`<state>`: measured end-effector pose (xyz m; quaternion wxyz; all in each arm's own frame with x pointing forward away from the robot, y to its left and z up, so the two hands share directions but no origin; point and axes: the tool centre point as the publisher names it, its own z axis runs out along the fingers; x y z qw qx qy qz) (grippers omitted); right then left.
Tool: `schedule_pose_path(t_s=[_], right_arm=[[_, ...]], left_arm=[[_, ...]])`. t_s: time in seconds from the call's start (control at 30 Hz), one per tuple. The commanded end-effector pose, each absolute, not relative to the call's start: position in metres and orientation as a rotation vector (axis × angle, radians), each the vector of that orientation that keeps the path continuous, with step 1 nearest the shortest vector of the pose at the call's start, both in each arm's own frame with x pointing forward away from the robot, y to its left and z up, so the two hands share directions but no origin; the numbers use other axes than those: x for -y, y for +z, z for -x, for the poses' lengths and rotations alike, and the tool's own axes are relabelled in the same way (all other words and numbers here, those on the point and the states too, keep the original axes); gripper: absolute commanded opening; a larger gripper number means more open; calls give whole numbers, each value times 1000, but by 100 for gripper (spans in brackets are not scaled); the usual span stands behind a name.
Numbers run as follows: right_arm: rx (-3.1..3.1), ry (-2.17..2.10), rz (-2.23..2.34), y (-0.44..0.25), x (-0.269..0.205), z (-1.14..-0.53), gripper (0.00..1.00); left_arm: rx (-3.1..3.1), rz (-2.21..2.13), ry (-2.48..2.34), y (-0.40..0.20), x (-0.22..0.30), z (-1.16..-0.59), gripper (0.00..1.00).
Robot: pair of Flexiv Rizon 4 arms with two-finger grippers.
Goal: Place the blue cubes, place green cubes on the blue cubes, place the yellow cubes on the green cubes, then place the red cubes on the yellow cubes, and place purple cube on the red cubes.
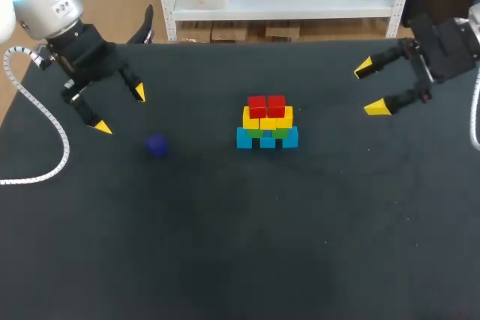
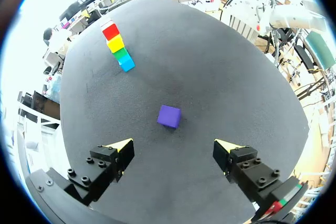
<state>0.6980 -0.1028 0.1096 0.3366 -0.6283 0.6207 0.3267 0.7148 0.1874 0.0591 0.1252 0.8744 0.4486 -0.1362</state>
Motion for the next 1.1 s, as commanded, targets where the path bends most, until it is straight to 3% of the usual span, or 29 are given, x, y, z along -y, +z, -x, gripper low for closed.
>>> schedule_pose_path(t_s=[0.03,1.1], right_arm=[[-1608,865,1653,109,107,-700,100],[-1625,882,1695,110,109,-700,100]], left_arm=[[-1301,-2548,-394,59,-188,-714,100],[-1303,-2714,-382,4,-151,-718,100]])
